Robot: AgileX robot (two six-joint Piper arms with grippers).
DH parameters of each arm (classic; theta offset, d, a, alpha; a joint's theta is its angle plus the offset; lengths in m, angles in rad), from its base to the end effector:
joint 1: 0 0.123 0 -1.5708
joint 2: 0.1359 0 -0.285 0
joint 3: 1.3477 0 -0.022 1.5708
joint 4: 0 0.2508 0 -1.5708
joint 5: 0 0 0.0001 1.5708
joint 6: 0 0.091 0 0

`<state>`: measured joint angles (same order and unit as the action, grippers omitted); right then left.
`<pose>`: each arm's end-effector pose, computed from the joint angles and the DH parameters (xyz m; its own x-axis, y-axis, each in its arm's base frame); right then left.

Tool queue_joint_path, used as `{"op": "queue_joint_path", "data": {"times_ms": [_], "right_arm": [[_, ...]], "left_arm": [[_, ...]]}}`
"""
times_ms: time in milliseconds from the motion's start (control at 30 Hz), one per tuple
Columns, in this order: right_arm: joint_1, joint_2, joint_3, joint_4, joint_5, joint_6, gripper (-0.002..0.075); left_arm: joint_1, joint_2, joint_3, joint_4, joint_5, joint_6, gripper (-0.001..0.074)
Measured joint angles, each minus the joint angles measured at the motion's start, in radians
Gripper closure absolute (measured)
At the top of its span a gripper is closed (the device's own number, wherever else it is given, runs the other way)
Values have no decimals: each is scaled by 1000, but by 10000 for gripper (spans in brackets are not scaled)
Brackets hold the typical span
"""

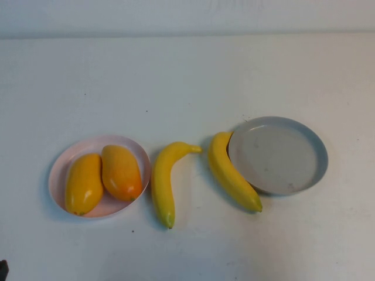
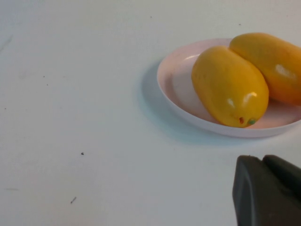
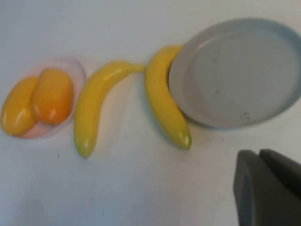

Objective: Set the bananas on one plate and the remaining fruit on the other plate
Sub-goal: Put another type of fruit in the right plate

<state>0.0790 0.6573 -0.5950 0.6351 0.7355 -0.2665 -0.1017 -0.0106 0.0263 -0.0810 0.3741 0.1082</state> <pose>0.1156 0.0455 0.3068 -0.6436 0.1621 -0.7480 -0.2568 0.8749 0.4106 0.0521 -0.0080 0.1714 -0.2910 0.0626 -0.9547 0.1392 0.9900 0.0225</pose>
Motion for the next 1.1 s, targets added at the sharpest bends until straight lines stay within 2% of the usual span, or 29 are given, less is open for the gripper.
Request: {"op": "queue_joint_path", "data": {"times_ms": [167,233,600,733,833,967,1100], "right_arm": [[5,268,-179,-24,146,-37,743],[44,366,-242,-56,162,-26,743],[504,835,-546,-442,164,293,743],[582,1002,-694,-470,221,308,743],[606,1111,-816,-497,283,311,732],[610,1203,-924,-541,343,311,660],[610,1264,-1019,-581,359,312,461]], "left_arm": [[0,0,0,0,0,0,738],[0,0,0,0,0,0,738],[0,0,0,0,0,0,738],[0,0,0,0,0,0,738],[0,0,0,0,0,0,738],[0,0,0,0,0,0,738],[0,0,0,0,0,0,738]]}}
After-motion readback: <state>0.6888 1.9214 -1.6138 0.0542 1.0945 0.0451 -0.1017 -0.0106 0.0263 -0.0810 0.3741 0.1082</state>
